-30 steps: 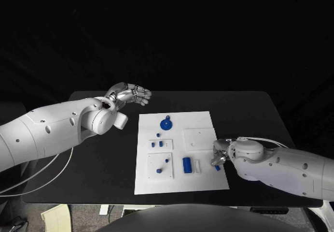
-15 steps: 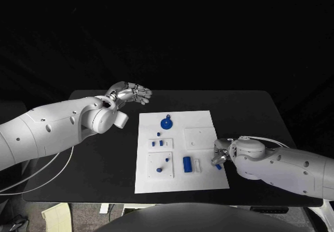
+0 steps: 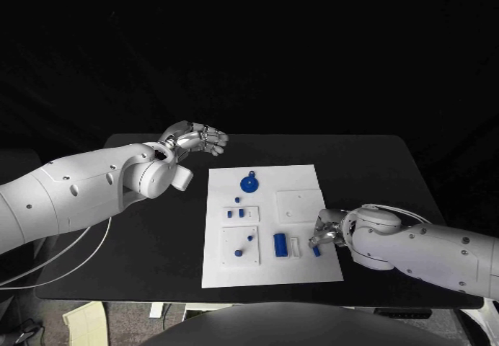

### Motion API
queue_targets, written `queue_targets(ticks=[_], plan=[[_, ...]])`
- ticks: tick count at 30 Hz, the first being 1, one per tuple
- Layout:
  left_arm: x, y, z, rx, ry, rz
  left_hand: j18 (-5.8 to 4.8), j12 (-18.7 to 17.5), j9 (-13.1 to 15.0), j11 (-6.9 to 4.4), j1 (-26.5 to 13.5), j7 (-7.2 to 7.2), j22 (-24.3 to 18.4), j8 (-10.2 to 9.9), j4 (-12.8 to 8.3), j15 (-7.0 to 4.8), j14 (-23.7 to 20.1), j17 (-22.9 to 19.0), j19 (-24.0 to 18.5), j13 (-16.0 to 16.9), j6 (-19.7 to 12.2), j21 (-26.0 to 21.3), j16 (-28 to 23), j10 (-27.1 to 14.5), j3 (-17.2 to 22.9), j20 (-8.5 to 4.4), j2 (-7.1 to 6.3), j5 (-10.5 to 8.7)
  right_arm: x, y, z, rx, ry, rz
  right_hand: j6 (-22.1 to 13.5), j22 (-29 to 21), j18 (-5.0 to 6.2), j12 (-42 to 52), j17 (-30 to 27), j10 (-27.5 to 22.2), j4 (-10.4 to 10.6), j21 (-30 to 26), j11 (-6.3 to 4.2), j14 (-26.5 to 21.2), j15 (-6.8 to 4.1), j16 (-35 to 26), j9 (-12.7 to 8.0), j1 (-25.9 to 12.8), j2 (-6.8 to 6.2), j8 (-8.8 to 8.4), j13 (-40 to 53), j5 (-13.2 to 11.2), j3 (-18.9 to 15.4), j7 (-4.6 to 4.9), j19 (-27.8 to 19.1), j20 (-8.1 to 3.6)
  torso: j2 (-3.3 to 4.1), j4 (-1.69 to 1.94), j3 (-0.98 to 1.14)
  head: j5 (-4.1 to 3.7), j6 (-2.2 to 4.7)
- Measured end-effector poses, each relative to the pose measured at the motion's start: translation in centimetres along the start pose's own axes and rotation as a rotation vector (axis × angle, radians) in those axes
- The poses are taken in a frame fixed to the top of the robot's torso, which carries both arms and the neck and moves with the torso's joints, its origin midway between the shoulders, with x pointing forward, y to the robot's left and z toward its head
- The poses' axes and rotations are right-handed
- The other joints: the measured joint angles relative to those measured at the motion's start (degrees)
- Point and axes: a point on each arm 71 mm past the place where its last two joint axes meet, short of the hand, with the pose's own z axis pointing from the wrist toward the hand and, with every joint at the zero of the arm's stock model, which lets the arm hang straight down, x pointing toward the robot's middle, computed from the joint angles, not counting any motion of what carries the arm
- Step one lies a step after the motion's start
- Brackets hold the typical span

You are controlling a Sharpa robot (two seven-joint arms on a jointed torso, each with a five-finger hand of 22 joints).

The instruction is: Assemble the parts on the task board

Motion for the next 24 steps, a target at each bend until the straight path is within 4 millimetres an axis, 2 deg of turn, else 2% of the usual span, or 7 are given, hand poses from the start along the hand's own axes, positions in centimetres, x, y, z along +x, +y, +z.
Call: queue_targets(ticks=[10,17,24], plan=[[0.0,0.0,0.0,0.000,0.000,0.000,0.00,0.00,-0.05,0.00,0.00,0.00,0.05,0.00,0.00,0.00,0.00,0.06,0.00,0.00,0.00,-0.22,0.00,0.00,0.00,0.00,0.00,0.00,0.0,0.9,-0.3,-0.018,0.040,0.101,0.00,0.00,0.06,0.00,0.00,0.00,0.01,0.22,0.00,0.00,0.01,0.00,0.09,-0.06,0.01,0.06,-0.01,0.64,0.01,0.00,0.00,0.00,-0.01,0.03,-0.07,0.16,-0.09],[0.0,0.0,0.0,0.000,0.000,0.000,0.00,0.00,-0.05,0.00,0.00,0.00,0.04,0.00,0.00,0.00,0.00,0.06,0.00,0.00,0.00,-0.22,0.00,0.00,0.00,0.00,0.00,0.00,0.3,1.6,-0.1,-0.026,0.073,0.152,0.20,-0.01,0.09,0.00,-0.01,0.09,-0.71,0.23,-0.10,0.28,-0.10,0.00,0.14,-1.02,-0.38,0.10,-0.01,1.99,-0.71,-0.20,0.00,0.00,-0.01,0.03,-0.07,0.24,-0.15],[0.0,0.0,0.0,0.000,0.001,0.000,0.00,0.00,-0.04,0.00,0.00,0.00,0.09,-0.01,0.00,0.00,0.00,0.10,0.00,0.00,0.00,-0.22,0.00,0.00,0.00,0.00,0.00,0.00,0.4,2.1,0.2,-0.028,0.087,0.170,0.24,-0.01,0.10,0.00,-0.01,0.10,-0.86,0.23,-0.10,0.28,-0.09,0.00,0.06,-1.23,-0.17,0.10,-0.05,1.99,-0.87,-0.24,0.00,0.00,-0.01,0.01,-0.04,0.24,-0.19]])
